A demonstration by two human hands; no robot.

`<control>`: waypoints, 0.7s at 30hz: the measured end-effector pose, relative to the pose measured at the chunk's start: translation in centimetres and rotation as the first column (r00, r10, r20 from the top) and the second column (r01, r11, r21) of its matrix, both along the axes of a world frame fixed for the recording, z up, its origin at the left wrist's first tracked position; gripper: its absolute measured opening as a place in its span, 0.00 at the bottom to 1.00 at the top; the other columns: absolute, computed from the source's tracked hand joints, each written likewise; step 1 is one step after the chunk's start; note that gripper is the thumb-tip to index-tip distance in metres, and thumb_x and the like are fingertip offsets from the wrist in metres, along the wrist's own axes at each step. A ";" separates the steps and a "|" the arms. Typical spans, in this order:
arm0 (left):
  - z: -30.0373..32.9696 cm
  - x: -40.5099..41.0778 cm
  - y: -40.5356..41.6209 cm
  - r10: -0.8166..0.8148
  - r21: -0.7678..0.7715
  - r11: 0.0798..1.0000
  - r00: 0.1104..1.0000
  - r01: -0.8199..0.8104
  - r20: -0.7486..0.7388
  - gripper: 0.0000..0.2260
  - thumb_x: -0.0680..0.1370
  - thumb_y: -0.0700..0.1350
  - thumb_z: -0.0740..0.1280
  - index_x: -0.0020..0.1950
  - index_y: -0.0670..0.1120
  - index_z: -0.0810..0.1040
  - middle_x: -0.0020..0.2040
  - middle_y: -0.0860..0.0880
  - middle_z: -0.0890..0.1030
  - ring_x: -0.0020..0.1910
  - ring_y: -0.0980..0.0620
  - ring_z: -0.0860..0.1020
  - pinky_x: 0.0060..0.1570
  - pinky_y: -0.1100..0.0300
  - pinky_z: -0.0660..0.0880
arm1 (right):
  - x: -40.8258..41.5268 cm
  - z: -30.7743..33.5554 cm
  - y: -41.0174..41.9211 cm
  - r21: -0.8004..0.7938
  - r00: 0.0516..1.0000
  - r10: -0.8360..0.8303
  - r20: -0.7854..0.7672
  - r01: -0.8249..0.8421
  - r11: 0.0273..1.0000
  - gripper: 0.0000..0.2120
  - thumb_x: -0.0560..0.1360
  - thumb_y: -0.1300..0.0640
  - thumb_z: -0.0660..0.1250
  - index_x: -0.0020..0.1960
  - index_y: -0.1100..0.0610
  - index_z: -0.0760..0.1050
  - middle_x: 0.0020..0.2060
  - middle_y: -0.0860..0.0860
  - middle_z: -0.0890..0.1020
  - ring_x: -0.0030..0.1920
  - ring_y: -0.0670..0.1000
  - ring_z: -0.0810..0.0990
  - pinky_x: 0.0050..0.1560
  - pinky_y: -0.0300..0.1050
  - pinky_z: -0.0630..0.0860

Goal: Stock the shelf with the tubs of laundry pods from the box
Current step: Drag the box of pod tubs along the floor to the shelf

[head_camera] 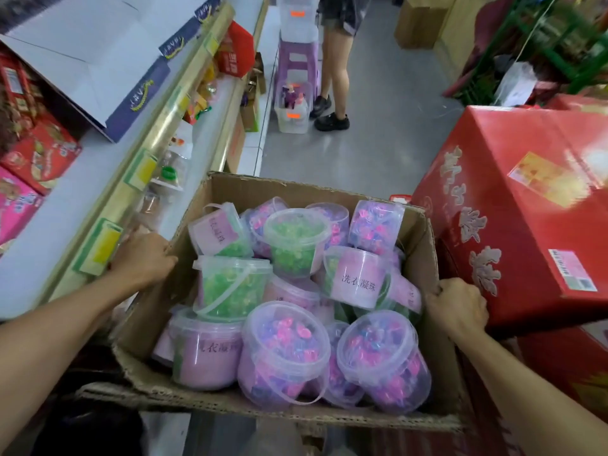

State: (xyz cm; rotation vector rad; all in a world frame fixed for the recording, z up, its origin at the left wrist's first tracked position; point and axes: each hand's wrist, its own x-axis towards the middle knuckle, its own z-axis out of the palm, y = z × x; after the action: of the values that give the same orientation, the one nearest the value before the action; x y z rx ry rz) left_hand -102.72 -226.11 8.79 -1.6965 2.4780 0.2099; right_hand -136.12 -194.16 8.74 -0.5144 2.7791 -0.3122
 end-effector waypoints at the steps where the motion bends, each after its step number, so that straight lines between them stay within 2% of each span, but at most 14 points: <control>1: 0.2 -0.3 -0.3 0.014 0.010 1.000 1.000 -0.014 -0.003 0.09 0.70 0.47 0.70 0.43 0.40 0.82 0.54 0.33 0.78 0.59 0.36 0.73 0.56 0.52 0.72 | -0.3 0.1 -0.7 -0.003 1.000 0.002 0.001 -0.002 1.000 0.07 0.71 0.57 0.64 0.36 0.57 0.77 0.46 0.63 0.80 0.48 0.65 0.78 0.45 0.48 0.73; 4: -0.1 -1.0 -2.0 0.019 0.052 0.998 1.000 -0.018 -0.010 0.10 0.70 0.47 0.71 0.39 0.40 0.81 0.49 0.33 0.80 0.53 0.35 0.77 0.52 0.52 0.74 | -1.3 0.2 -2.7 0.004 1.000 0.022 -0.013 -0.022 1.000 0.13 0.71 0.58 0.64 0.28 0.54 0.68 0.44 0.63 0.80 0.47 0.65 0.78 0.45 0.49 0.73; 7: -0.4 -1.8 -4.2 0.029 0.091 0.995 0.999 -0.026 -0.034 0.11 0.70 0.47 0.70 0.32 0.43 0.76 0.42 0.36 0.81 0.47 0.37 0.79 0.44 0.55 0.75 | -2.2 0.2 -5.0 0.034 1.000 0.026 -0.012 -0.025 0.999 0.13 0.71 0.58 0.64 0.28 0.53 0.68 0.43 0.62 0.80 0.46 0.64 0.78 0.43 0.47 0.71; 10: -0.8 -2.7 -6.5 0.008 0.117 0.993 0.999 -0.004 -0.032 0.11 0.71 0.46 0.70 0.31 0.44 0.74 0.38 0.39 0.79 0.42 0.39 0.78 0.40 0.57 0.73 | -3.4 0.3 -7.5 0.033 1.000 0.025 -0.007 -0.025 0.999 0.14 0.71 0.57 0.65 0.28 0.53 0.68 0.43 0.62 0.80 0.45 0.64 0.78 0.43 0.47 0.71; 14: -0.8 -3.9 -10.0 0.022 0.107 0.994 0.999 -0.018 -0.039 0.11 0.70 0.49 0.70 0.33 0.44 0.75 0.45 0.36 0.81 0.45 0.38 0.79 0.43 0.55 0.76 | -5.0 0.5 -11.1 0.026 1.000 0.019 -0.024 -0.018 1.000 0.13 0.70 0.55 0.65 0.28 0.54 0.68 0.45 0.64 0.80 0.47 0.66 0.78 0.46 0.50 0.73; 18: -0.3 -5.6 -12.9 -0.003 0.077 0.997 1.000 0.003 0.004 0.12 0.73 0.49 0.68 0.44 0.39 0.80 0.49 0.37 0.80 0.51 0.38 0.78 0.45 0.55 0.73 | -7.0 0.9 -14.9 0.017 0.998 0.035 -0.043 -0.034 0.999 0.14 0.69 0.55 0.66 0.27 0.53 0.67 0.45 0.65 0.80 0.47 0.67 0.78 0.46 0.51 0.73; 21: -0.3 -7.1 -15.4 0.023 0.075 0.997 1.000 -0.024 0.020 0.13 0.74 0.49 0.68 0.45 0.39 0.80 0.50 0.37 0.81 0.52 0.38 0.78 0.46 0.54 0.74 | -8.9 1.2 -17.9 0.019 0.997 0.055 -0.054 -0.054 0.998 0.08 0.69 0.55 0.66 0.32 0.56 0.74 0.46 0.66 0.80 0.48 0.68 0.78 0.46 0.51 0.73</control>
State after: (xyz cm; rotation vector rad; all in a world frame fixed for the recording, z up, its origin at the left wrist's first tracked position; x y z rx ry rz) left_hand -109.84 -241.50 8.53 -1.6906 2.4054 0.2836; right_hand -145.00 -212.08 9.90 -0.6015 2.8117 -0.2659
